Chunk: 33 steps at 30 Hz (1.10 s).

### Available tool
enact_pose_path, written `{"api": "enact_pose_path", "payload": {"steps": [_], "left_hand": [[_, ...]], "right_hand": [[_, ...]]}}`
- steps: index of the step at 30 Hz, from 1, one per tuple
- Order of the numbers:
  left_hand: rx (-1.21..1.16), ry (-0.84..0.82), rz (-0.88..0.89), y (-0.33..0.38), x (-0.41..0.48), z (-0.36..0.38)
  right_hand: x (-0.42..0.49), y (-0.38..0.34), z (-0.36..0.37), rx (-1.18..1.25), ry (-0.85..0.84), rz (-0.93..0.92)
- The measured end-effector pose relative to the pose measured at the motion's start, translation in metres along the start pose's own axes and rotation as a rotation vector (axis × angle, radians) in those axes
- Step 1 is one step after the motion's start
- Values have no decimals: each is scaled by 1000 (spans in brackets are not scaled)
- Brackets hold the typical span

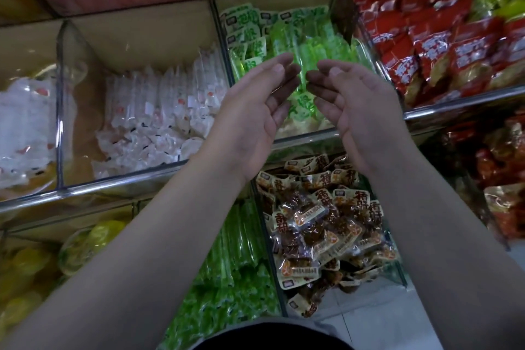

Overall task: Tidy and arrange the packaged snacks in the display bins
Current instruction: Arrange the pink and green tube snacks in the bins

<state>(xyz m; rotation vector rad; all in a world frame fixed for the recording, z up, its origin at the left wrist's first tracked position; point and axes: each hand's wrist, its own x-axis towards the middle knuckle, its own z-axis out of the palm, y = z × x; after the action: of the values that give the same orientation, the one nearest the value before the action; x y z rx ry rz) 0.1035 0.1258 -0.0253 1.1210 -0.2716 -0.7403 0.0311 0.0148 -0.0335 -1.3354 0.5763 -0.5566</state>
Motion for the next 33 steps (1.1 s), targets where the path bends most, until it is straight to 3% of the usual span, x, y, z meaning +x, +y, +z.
{"api": "enact_pose_path", "payload": {"steps": [11,18,22,33], "left_hand": [[122,1,-167,-14,63,28],[200,22,-280,-25,79,28],[248,3,-331,-28,83,21],[107,9,-241,-29,70,24]], "right_hand": [[68,11,-13,-376,-4,161],[72,33,2,-660,216,-72],[72,41,14,-914,160,-100],[88,17,-13,-642,48,32]]}}
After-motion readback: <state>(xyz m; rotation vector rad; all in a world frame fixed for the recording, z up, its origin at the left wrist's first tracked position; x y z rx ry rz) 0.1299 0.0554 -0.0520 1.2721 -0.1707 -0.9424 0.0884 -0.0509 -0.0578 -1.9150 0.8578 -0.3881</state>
